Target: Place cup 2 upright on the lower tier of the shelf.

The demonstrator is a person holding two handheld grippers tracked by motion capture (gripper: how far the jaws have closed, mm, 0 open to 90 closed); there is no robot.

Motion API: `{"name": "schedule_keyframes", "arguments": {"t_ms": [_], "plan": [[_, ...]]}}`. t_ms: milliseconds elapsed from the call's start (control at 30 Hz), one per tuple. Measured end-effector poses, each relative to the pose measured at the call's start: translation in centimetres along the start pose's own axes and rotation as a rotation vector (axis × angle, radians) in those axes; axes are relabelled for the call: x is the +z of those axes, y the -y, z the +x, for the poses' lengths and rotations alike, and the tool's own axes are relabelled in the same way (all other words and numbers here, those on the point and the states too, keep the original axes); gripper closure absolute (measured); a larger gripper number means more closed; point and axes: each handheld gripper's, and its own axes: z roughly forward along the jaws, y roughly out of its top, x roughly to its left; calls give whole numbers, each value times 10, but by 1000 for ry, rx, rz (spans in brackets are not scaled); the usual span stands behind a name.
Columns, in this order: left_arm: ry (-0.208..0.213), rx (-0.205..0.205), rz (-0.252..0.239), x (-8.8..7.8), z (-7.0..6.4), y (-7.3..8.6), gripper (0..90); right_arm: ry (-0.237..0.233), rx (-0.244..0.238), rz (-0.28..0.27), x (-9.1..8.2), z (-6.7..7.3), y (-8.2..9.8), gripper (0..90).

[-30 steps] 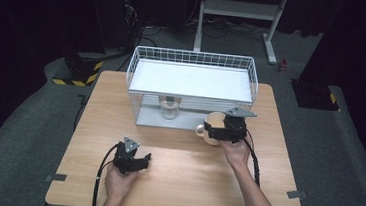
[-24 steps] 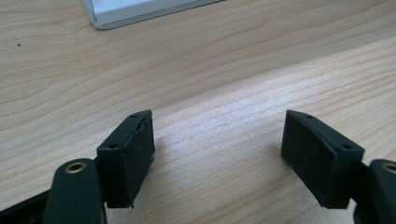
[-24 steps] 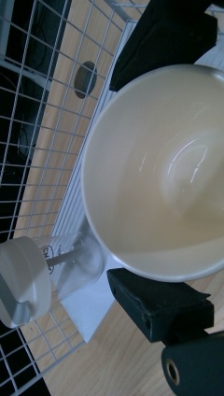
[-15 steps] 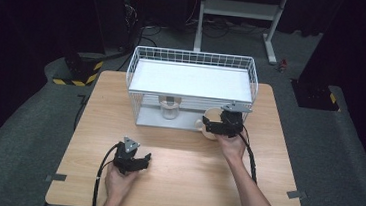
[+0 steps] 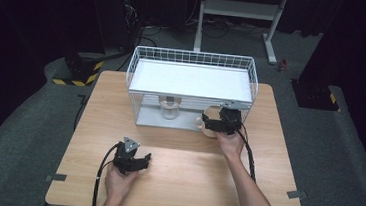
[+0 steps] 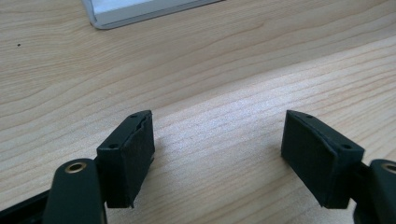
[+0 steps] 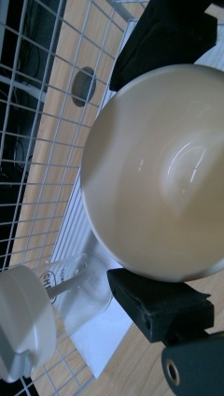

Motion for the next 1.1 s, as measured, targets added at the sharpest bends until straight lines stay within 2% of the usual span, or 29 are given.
{"name": "schedule_keyframes", "arguments": {"t_ms": [300, 467, 1100], "plan": [[0, 0, 1, 0, 0, 0, 262, 1, -1, -1, 7, -3, 2, 96], [0, -1, 1, 0, 0, 0, 262, 17, -25, -3, 10, -2, 4, 96], [0, 0, 1, 0, 0, 0, 263, 1, -43, -34, 11, -4, 6, 88]]}}
